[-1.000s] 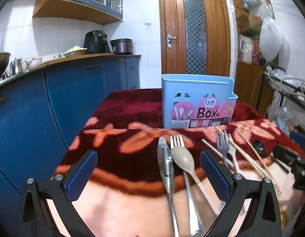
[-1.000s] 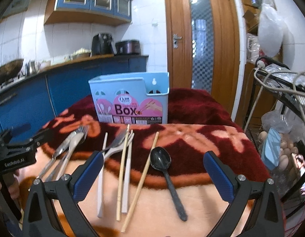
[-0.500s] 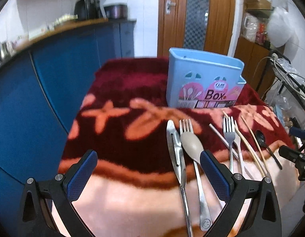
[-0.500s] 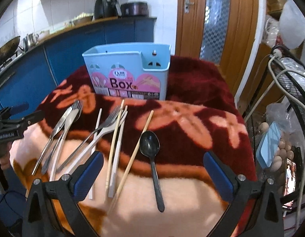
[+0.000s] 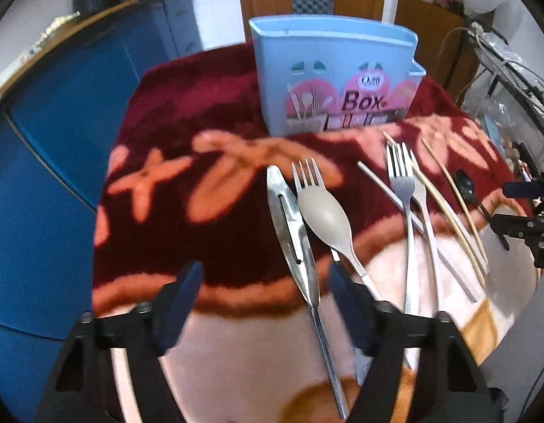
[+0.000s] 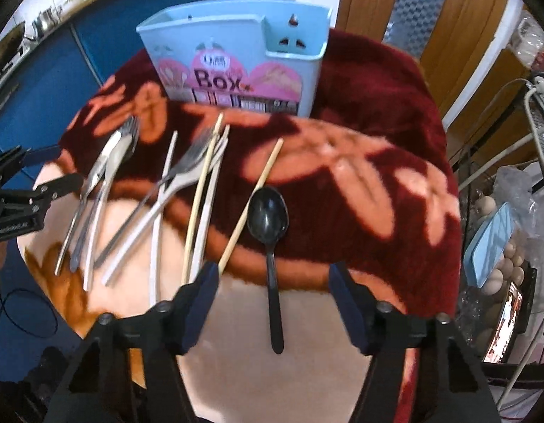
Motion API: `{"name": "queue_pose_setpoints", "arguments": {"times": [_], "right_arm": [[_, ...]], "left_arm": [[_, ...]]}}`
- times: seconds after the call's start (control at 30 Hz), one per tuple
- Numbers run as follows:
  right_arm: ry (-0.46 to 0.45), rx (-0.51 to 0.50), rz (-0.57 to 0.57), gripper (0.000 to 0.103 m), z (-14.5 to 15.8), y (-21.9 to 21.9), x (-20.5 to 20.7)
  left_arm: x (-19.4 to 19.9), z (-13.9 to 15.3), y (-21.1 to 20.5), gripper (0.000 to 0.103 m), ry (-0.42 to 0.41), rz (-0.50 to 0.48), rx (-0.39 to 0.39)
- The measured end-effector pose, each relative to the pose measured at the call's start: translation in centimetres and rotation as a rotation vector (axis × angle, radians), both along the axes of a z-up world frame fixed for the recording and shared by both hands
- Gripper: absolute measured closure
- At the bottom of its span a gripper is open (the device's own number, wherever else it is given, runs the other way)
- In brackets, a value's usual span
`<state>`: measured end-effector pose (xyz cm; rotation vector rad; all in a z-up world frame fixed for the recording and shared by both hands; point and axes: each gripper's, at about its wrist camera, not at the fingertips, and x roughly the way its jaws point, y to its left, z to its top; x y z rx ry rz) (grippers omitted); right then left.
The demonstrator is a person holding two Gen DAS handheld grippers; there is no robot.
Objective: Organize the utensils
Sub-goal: 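Lower the left tool onto the metal knife while the right tool lowers onto the black spoon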
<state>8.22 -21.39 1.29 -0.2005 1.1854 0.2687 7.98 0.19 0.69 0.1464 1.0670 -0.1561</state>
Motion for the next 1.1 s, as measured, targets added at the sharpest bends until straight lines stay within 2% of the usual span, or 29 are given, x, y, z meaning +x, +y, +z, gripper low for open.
{"name": "queue_pose_setpoints", "arguments": {"times": [0.13, 0.2, 0.33, 0.53, 0.8, 0.97, 1.1], "right_arm": [[0.071, -0.001, 0.009, 0.059, -0.9, 0.1, 0.8], [0.092, -0.006, 0.023, 0.064, -1.2, 0.2, 1.0], [0.112, -0.016, 0.046, 0.072, -1.8, 0.4, 1.3], [0.118, -0.021, 0.066, 0.077, -1.9, 0.5, 1.6], [0.138, -0.027, 0.076, 0.079, -2.5, 1.4, 2.8], [0.132, -0.013, 0.073, 0.082, -2.6, 1.2, 2.7], [0.132, -0.016, 0.052, 0.091, -2.5, 0.9, 2.8]], "left_arm": [[0.7, -1.1, 0.1, 0.056, 0.098, -0.002, -0.069], [0.9, -1.3, 0.0, 0.06, 0.13, -0.008, -0.099], [1.2, -1.9, -0.6, 0.073, 0.157, -0.023, -0.091], [1.6, -2.2, -0.6, 0.076, 0.186, -0.029, -0.084], [2.6, -2.7, -2.1, 0.076, 0.28, -0.077, 0.005], [3.8, -2.8, -2.7, 0.078, 0.306, -0.103, -0.014], [4.5, -2.7, -2.3, 0.087, 0.307, -0.138, -0.026]]}}
